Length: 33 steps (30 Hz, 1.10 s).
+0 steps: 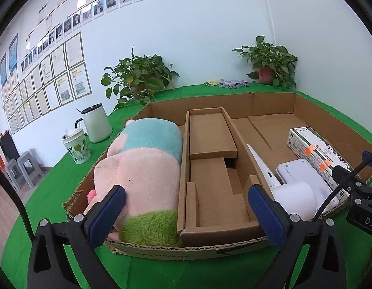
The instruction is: Organize objects
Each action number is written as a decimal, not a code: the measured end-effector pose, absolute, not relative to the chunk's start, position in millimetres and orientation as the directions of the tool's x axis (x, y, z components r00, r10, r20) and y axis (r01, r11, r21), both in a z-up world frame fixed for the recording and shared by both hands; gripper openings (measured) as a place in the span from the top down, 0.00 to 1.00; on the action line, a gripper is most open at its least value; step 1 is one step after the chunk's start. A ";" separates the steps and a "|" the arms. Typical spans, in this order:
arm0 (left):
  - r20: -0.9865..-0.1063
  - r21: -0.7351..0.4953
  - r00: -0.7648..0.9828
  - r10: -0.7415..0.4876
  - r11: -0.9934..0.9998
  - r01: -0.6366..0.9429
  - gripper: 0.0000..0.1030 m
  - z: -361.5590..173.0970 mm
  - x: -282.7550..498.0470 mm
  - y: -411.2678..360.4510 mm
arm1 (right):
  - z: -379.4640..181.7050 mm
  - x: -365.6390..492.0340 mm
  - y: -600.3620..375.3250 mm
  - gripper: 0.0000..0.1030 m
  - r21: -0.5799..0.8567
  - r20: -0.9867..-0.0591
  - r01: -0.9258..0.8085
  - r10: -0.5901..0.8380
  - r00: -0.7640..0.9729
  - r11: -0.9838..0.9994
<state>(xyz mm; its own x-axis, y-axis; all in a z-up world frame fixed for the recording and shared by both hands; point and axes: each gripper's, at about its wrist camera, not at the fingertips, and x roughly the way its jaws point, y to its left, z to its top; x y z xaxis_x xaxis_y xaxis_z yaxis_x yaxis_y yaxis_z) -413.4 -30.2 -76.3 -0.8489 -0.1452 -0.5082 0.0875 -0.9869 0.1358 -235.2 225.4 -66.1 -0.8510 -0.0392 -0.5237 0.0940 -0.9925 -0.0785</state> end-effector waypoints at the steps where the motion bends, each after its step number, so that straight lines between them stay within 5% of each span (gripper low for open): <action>1: -0.509 0.146 -0.847 -0.155 -0.985 0.092 0.00 -76.2 -414.1 -28.4 | -65.9 -235.9 225.4 0.16 -0.079 -0.525 0.095 -0.040 -0.850 -0.992; 33: -0.511 0.151 -0.845 -0.157 -0.984 0.092 0.00 -76.5 -417.1 -25.8 | -66.7 -237.0 224.3 0.14 -0.076 -0.525 0.102 -0.047 -0.850 -0.992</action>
<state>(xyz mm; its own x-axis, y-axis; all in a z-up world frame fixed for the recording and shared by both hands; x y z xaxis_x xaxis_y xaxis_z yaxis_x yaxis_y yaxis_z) -417.1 -25.8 -76.5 -0.8453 -0.1570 -0.5107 0.0917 -0.9843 0.1507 -237.0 224.3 -66.7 -0.8497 -0.0466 -0.5252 0.1017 -0.9919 -0.0765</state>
